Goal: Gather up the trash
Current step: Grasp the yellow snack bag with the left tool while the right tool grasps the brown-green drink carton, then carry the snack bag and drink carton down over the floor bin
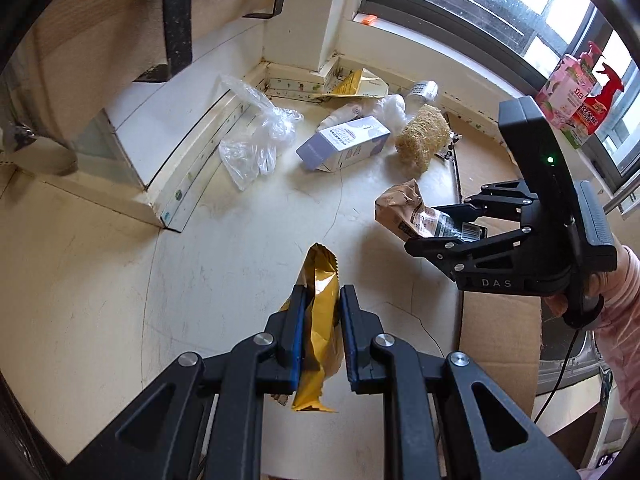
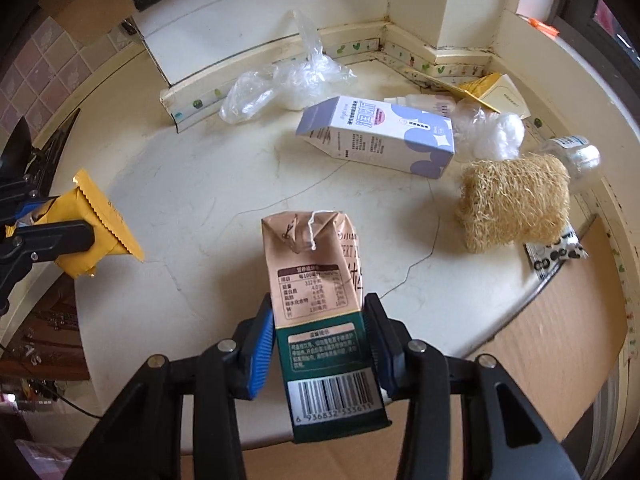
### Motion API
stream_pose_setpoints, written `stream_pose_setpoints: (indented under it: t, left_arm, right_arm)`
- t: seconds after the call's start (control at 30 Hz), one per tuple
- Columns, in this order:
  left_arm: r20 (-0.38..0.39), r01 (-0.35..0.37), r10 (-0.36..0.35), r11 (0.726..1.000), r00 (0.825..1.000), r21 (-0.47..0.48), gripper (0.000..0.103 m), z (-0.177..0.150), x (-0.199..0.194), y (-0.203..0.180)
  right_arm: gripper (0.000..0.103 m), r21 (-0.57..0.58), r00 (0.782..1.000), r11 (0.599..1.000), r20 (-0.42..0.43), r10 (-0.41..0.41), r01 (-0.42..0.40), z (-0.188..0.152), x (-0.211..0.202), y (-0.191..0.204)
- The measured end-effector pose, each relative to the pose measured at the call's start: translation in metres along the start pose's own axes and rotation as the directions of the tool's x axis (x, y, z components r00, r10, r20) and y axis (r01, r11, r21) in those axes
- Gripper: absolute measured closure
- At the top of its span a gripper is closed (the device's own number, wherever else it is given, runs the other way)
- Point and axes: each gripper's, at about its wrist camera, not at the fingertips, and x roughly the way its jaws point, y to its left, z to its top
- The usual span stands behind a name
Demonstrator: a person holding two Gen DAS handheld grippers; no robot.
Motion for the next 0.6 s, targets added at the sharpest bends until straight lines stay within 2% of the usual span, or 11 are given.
stream_pose_setpoints:
  t: [0.1, 0.33, 0.6]
  left_arm:
    - [0.011, 0.005, -0.005, 1.0, 1.0, 0.007, 0.088, -0.009, -0.017, -0.002]
    - [0.031, 0.024, -0.025, 0.999, 0.999, 0.046, 0.088, -0.039, -0.062, -0.012]
    - [0.018, 0.064, -0.066, 0.99, 0.998, 0.128, 0.088, -0.095, -0.11, -0.02]
  right_arm:
    - [0.06, 0.043, 1.0, 0.999, 0.019, -0.014, 0.014, -0.01, -0.022, 0.012]
    - [0.06, 0.096, 0.992, 0.989, 0.048, -0.114, 0.109, -0.038, -0.078, 0.063]
    - [0.06, 0.136, 0.979, 0.978, 0.105, -0.172, 0.157, -0.08, -0.138, 0.12]
